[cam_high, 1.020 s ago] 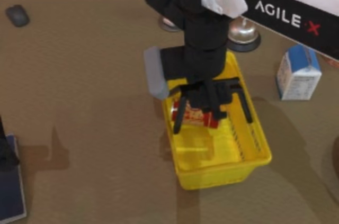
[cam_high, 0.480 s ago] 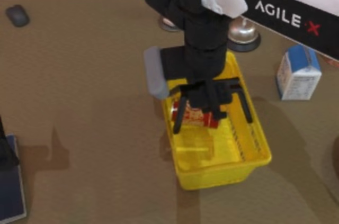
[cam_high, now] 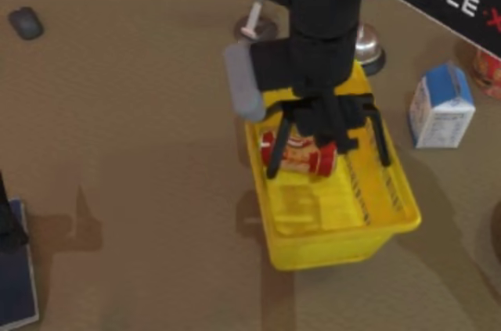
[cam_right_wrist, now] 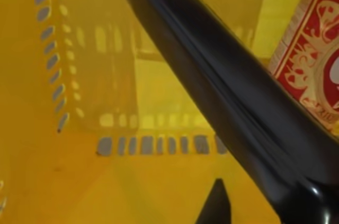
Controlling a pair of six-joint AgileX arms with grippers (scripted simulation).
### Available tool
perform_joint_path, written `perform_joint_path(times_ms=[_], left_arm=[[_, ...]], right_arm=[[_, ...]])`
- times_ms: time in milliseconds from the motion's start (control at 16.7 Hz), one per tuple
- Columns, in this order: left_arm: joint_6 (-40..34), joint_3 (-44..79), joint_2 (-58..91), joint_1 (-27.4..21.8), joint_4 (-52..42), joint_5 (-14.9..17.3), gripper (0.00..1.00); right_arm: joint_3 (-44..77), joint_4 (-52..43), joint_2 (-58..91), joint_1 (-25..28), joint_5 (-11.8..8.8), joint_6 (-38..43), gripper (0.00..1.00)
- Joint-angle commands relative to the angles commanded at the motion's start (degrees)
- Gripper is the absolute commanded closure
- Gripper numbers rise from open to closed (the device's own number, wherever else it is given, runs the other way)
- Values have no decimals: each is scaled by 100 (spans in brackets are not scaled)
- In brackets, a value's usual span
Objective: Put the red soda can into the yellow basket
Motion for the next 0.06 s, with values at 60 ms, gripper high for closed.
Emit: perform_joint_path(times_ms=[60], left_arm=[[0, 0, 0, 0, 0, 0, 0]], right_arm=[[56, -60, -19, -12, 0, -15, 100]])
